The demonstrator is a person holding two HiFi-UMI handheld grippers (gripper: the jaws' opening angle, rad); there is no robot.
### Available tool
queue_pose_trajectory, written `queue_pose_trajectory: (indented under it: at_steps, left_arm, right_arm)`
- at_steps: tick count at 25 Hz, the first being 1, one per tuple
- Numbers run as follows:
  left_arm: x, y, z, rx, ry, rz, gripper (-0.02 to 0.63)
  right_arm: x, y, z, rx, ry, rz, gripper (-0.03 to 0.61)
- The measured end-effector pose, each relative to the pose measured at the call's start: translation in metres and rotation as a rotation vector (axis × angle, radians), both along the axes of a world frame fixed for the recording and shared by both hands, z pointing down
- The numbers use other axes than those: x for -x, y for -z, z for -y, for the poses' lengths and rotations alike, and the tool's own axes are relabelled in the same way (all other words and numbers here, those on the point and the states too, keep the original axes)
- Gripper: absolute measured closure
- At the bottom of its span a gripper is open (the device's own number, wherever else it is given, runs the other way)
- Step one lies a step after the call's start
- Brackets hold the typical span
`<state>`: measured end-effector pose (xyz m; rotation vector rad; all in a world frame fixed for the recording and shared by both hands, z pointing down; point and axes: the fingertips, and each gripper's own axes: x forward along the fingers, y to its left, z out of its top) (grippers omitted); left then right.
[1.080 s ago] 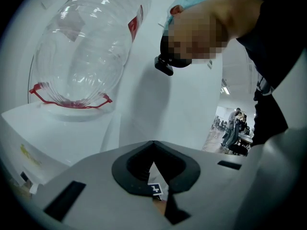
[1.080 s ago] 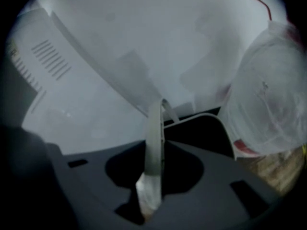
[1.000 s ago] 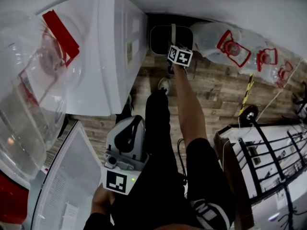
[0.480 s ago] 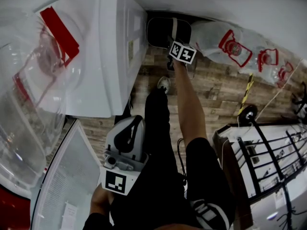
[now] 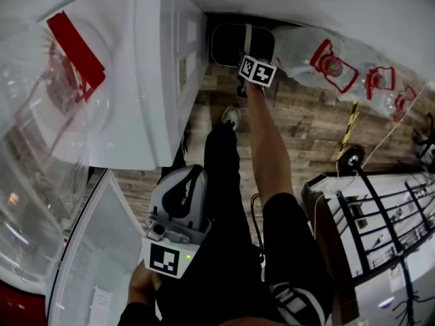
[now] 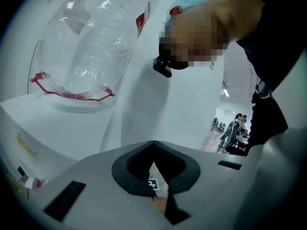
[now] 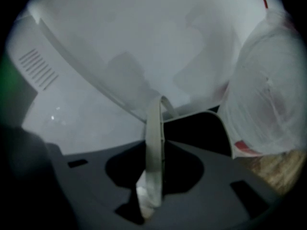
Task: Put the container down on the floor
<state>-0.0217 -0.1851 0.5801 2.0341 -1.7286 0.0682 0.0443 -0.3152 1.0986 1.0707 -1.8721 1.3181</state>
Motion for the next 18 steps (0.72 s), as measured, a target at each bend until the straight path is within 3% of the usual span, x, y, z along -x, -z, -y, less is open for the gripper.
queue_pose_trajectory:
  at_steps: [7, 18]
  left_arm:
    - [0.001, -0.006, -0.004, 0.014, 0.008, -0.012, 0.586]
    - [0.004, -0.012, -0.012, 0.023, 0.018, -0.024, 0.586]
  right_arm:
    - [-0.007, -0.006, 0.002, 0.002, 0.028, -0.080, 0.476]
    - [0.003, -0.006, -0.003, 0.010, 0.110, -0.101, 0.474]
